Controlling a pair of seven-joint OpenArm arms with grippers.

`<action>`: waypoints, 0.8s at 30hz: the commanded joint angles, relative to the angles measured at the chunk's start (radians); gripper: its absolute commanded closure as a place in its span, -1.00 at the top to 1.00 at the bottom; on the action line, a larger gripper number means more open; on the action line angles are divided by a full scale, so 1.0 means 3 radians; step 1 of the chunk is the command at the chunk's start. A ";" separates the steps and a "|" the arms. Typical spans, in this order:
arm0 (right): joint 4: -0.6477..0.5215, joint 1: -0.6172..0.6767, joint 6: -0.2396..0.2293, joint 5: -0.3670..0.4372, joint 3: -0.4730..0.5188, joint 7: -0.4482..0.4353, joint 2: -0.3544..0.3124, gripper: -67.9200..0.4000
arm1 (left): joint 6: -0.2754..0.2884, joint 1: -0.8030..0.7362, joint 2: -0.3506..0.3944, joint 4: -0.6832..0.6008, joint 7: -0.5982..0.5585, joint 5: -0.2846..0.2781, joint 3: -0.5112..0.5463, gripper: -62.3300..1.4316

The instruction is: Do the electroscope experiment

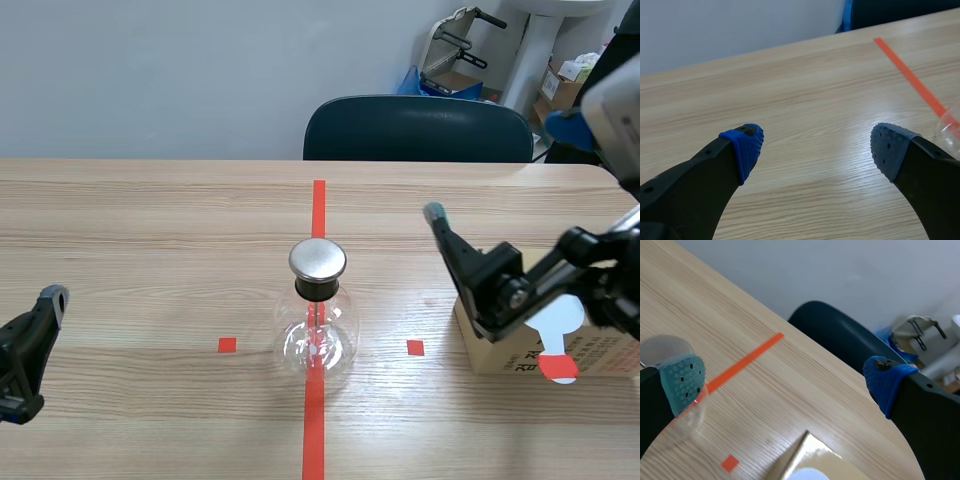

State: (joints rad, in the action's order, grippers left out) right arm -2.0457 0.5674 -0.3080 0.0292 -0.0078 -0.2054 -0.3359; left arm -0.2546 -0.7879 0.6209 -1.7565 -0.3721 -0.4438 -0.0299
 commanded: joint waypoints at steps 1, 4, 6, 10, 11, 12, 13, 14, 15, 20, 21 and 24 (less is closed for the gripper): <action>0.0000 -0.0097 0.0015 0.0113 -0.0066 -0.0006 -0.0088 1.00 | -0.0042 -0.0056 -0.0008 -0.0172 -0.0109 0.0032 0.0014 0.52; 0.0000 -0.0270 0.0017 0.0275 -0.0294 0.0083 -0.0220 1.00 | -0.0137 -0.0203 -0.0106 -0.0303 -0.0168 0.0159 0.0014 0.52; 0.0000 -0.0387 0.0018 0.0340 -0.0439 0.0165 -0.0298 1.00 | -0.0151 -0.0276 -0.0170 -0.0364 -0.0178 0.0271 0.0014 0.52; 0.0001 -0.0596 0.0058 0.0598 -0.0683 0.0319 -0.0429 1.00 | -0.0165 -0.0378 -0.0290 -0.0477 -0.0183 0.0454 0.0014 0.52; 0.0001 -0.0633 0.0090 0.0685 -0.0725 0.0337 -0.0454 1.00 | -0.0181 -0.0392 -0.0314 -0.0497 -0.0181 0.0514 0.0014 0.52; 0.0001 -0.0674 0.0103 0.0765 -0.0757 0.0351 -0.0470 1.00 | -0.0215 -0.0417 -0.0328 -0.0507 -0.0187 0.0556 0.0014 0.52; 0.0001 -0.0692 0.0104 0.0823 -0.0772 0.0375 -0.0479 1.00 | -0.0231 -0.0430 -0.0336 -0.0520 -0.0188 0.0587 0.0014 0.52; 0.0001 -0.0703 0.0103 0.0860 -0.0781 0.0395 -0.0484 1.00 | -0.0247 -0.0440 -0.0345 -0.0529 -0.0188 0.0598 0.0014 0.52; 0.0001 -0.0702 0.0102 0.0880 -0.0781 0.0409 -0.0488 1.00 | -0.0248 -0.0440 -0.0351 -0.0534 -0.0183 0.0596 0.0014 0.52; 0.0003 -0.0689 0.0100 0.0880 -0.0779 0.0543 -0.0486 1.00 | -0.0248 -0.0437 -0.0351 -0.0535 -0.0182 0.0598 0.0014 0.52; 0.0003 -0.0689 0.0100 0.0880 -0.0779 0.0542 -0.0486 1.00 | -0.0248 -0.0436 -0.0350 -0.0535 -0.0182 0.0598 0.0014 0.52; 0.0003 -0.0690 0.0100 0.0922 -0.0779 0.0432 -0.0477 1.00 | -0.0244 -0.0429 -0.0351 -0.0535 -0.0181 0.0596 0.0014 0.52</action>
State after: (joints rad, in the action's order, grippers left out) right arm -2.0418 0.3614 -0.2771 0.2859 -0.2565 -0.0452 -0.4767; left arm -0.3286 -0.9192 0.5179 -1.8980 -0.4095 -0.2623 -0.0303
